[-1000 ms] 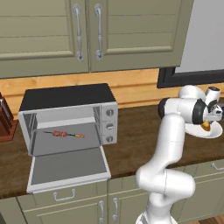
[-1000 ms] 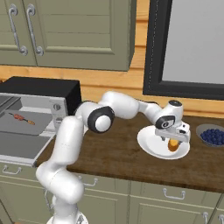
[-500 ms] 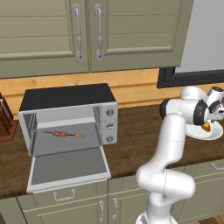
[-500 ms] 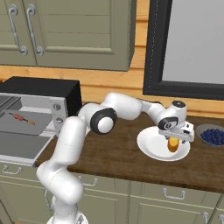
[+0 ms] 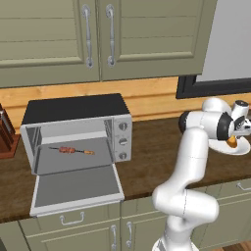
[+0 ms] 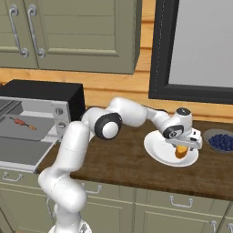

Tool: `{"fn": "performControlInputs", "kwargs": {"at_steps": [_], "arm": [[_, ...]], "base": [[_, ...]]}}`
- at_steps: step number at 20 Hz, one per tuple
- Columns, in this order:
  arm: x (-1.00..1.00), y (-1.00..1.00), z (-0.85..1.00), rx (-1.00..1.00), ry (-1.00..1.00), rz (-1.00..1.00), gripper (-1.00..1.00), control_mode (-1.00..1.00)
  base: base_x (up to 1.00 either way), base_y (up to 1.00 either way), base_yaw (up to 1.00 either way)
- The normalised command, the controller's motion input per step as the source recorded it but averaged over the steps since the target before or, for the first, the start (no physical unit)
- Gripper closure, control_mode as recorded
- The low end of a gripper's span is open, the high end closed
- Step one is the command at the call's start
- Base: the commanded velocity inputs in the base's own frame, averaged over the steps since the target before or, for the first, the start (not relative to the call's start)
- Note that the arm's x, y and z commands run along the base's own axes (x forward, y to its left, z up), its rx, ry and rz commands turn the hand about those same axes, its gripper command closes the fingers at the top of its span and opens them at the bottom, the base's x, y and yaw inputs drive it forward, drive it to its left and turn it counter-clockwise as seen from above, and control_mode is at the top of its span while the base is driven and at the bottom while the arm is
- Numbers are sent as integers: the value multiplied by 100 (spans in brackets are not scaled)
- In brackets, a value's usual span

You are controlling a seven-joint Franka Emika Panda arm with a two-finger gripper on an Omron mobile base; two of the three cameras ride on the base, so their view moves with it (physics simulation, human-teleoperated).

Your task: Pick up the kebab skewer and baguette bread, and place them inside the toaster oven. Close the toaster oven door and start by setting the timer.

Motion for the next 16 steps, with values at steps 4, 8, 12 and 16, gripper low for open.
{"fn": "performControlInputs", "kwargs": {"at_steps": [4, 8, 12, 16], "arm": [[0, 14, -29, -3, -1, 0, 100, -100], [0, 18, -37, -1, 0, 0, 100, -100], [-14, 3, -34, 0, 0, 0, 100, -100], [-38, 5, 36, 0, -3, 1, 100, -100]], "base": [[0, 0, 0], [0, 0, 0], [0, 0, 0], [0, 0, 0]]}}
